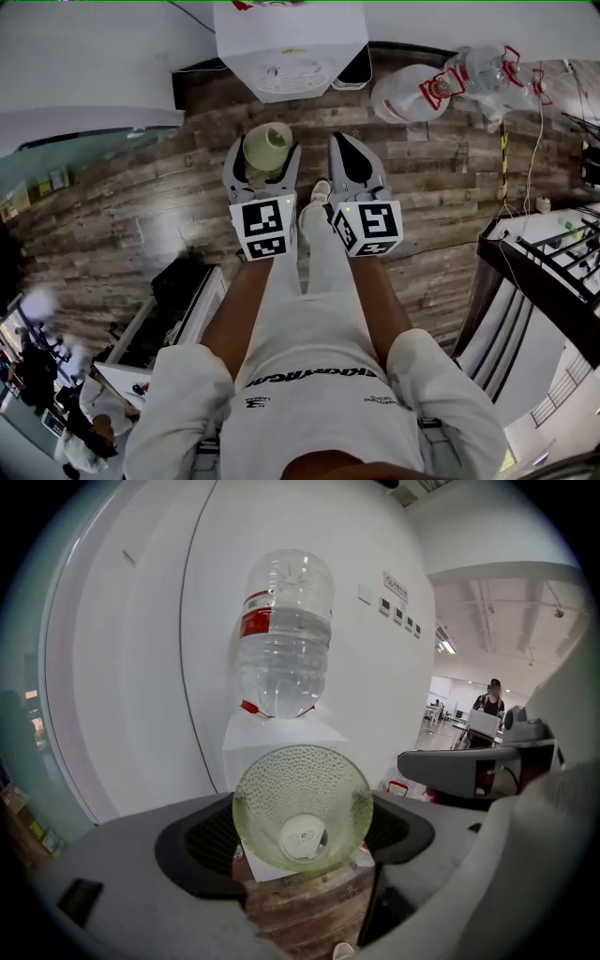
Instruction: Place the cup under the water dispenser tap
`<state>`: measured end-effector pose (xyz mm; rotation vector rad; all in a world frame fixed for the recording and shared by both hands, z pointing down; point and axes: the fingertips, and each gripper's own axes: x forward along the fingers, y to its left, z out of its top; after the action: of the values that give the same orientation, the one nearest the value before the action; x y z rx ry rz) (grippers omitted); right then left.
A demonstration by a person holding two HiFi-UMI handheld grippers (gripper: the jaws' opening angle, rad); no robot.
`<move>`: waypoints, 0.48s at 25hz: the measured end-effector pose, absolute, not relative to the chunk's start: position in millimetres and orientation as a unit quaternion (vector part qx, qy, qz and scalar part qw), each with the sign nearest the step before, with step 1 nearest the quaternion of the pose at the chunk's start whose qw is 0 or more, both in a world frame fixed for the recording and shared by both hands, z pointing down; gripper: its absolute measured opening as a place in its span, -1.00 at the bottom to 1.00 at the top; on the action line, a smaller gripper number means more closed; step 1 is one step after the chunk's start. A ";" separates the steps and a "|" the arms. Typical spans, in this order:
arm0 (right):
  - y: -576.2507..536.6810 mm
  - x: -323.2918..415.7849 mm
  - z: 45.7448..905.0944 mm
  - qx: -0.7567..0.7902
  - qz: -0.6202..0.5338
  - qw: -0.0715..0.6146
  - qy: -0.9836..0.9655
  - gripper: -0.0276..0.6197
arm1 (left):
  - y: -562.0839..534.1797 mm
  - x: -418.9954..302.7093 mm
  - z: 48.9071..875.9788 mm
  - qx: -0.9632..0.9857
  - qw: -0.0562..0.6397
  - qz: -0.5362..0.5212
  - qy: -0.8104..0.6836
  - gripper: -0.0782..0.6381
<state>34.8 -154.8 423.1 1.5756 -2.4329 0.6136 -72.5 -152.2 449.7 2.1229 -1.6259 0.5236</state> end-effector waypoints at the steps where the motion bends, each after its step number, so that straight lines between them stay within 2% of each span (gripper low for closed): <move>1: -156.0 33.9 430.8 0.530 0.209 0.090 -0.817 -0.92 | -153.0 -72.4 459.2 0.761 0.207 0.191 -0.584 0.27; 12: -169.7 20.5 512.3 0.525 0.210 0.104 -0.818 -0.92 | -169.5 -79.8 542.6 0.753 0.219 0.198 -0.588 0.27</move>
<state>20.5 -169.7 512.3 1.5497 -2.4134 0.6195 -79.8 -169.5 542.6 2.0827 -1.6277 0.5469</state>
